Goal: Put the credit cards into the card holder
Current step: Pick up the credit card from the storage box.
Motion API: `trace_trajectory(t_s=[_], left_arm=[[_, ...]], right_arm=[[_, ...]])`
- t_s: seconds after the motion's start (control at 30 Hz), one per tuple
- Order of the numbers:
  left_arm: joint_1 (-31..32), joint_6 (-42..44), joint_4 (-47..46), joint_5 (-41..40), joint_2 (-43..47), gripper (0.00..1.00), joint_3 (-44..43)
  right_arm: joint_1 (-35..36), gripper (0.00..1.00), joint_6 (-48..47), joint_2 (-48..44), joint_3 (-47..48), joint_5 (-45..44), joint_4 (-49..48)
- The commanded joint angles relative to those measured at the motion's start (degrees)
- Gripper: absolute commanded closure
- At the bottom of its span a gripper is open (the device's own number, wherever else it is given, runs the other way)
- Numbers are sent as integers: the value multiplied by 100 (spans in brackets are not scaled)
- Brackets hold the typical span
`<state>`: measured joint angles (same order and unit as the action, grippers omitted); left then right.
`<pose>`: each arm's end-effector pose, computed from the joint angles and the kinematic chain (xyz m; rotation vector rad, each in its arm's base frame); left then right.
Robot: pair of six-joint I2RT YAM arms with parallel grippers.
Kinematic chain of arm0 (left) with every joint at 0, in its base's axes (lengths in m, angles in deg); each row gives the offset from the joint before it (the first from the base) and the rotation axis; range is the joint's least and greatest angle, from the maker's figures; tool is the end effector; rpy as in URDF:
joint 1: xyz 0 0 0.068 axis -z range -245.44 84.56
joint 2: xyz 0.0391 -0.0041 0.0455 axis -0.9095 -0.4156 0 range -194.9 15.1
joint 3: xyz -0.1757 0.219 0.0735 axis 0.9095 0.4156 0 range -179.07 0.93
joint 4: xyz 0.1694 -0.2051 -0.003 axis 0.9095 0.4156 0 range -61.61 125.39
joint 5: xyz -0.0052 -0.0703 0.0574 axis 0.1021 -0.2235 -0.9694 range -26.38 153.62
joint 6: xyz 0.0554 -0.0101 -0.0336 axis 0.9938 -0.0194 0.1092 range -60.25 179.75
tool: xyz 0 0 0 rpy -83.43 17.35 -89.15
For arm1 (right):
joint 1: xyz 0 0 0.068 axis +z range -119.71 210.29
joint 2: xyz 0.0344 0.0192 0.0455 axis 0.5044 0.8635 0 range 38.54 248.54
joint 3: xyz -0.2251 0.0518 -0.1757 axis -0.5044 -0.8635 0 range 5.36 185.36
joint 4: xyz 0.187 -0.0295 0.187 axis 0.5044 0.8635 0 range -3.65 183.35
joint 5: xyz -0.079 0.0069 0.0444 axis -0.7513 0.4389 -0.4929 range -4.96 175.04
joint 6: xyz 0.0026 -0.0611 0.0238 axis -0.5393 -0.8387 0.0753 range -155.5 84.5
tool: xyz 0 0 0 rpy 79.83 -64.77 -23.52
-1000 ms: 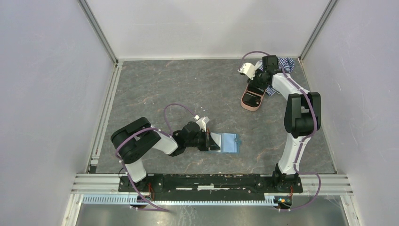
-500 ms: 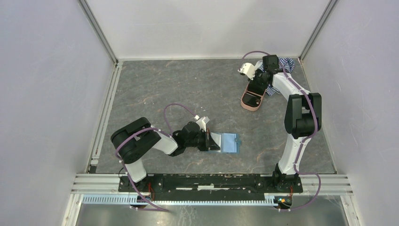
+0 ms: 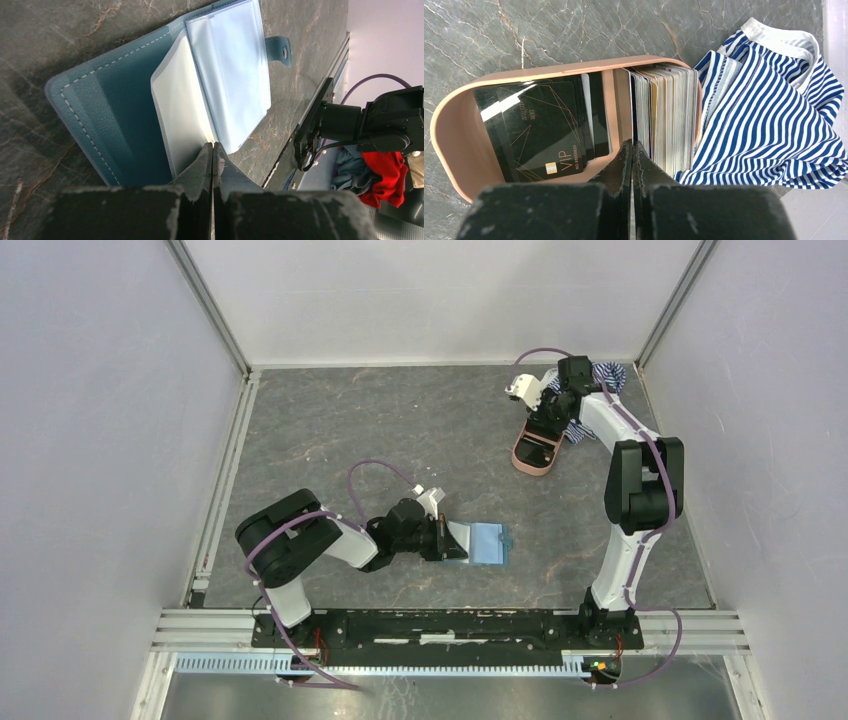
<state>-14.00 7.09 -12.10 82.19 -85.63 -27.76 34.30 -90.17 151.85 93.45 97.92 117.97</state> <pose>0.1811 -0.2538 0.1070 0.1962 2.4289 -1.3147 0.4493 0.0431 0.2162 -1.3114 2.1596 -0.0641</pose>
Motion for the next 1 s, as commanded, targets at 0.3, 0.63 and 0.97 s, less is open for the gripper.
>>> trace_trajectory(t_s=[0.3,0.63,0.97], left_arm=[[-2,379,621,-95,-138,98,202],[-4,456,693,-70,-140,98,147],[-11,586,961,4,-173,98,-23]], right_arm=[[-91,100,42,-499,570,491,424],[-115,100,345,-661,989,703,793],[-128,100,1075,-1237,916,1892,1530]])
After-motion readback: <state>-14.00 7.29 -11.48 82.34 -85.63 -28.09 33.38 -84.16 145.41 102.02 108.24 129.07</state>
